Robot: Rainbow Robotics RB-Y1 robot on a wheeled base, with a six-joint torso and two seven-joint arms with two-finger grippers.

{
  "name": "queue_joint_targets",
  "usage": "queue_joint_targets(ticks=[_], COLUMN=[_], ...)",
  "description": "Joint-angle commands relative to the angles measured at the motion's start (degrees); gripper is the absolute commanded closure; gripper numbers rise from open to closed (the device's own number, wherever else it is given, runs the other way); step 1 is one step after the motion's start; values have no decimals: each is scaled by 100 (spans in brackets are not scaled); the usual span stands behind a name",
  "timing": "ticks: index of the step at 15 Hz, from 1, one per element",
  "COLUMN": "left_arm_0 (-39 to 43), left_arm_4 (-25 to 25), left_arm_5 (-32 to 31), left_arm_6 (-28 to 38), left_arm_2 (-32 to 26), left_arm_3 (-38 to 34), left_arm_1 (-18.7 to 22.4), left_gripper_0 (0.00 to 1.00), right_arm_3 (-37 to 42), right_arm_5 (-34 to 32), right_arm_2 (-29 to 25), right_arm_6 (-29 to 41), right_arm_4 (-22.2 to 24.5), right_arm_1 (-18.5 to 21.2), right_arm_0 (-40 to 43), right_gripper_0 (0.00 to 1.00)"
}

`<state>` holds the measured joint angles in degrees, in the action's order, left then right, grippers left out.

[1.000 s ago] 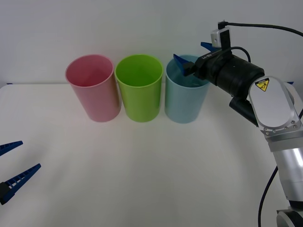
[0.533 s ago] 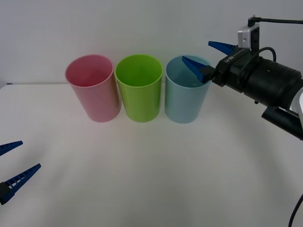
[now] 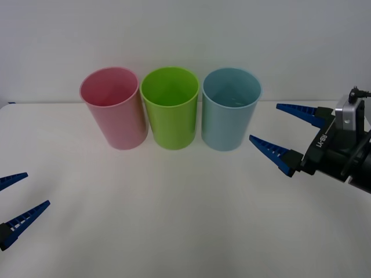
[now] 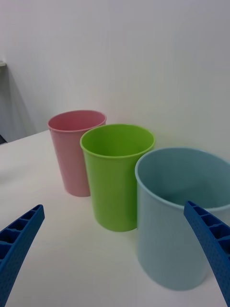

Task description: Put cans in the blue bin and PET bottles in the pink bin and trash in the green bin.

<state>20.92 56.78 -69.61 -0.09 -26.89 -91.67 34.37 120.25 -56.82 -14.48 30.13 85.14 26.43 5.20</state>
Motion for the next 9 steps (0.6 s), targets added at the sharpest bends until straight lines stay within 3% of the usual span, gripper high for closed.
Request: queue_joint_targets(ticks=[1, 6, 9], left_arm_0=[0, 0, 0], left_arm_4=[0, 0, 0], left_arm_5=[0, 0, 0], left_arm_6=[0, 0, 0], left_arm_2=[0, 0, 0], left_arm_3=[0, 0, 0], left_arm_1=[0, 0, 0], left_gripper_0=[0, 0, 0], right_arm_3=[51, 33, -468], right_arm_5=[-691, -1253, -1508], right_arm_2=[-407, -679, -679], right_arm_6=[-719, -1554, -2099], right_arm_4=[-147, -402, -639], right_arm_1=[-420, -587, -587], right_arm_0=[640, 1457, 1510], right_gripper_0=[0, 0, 0])
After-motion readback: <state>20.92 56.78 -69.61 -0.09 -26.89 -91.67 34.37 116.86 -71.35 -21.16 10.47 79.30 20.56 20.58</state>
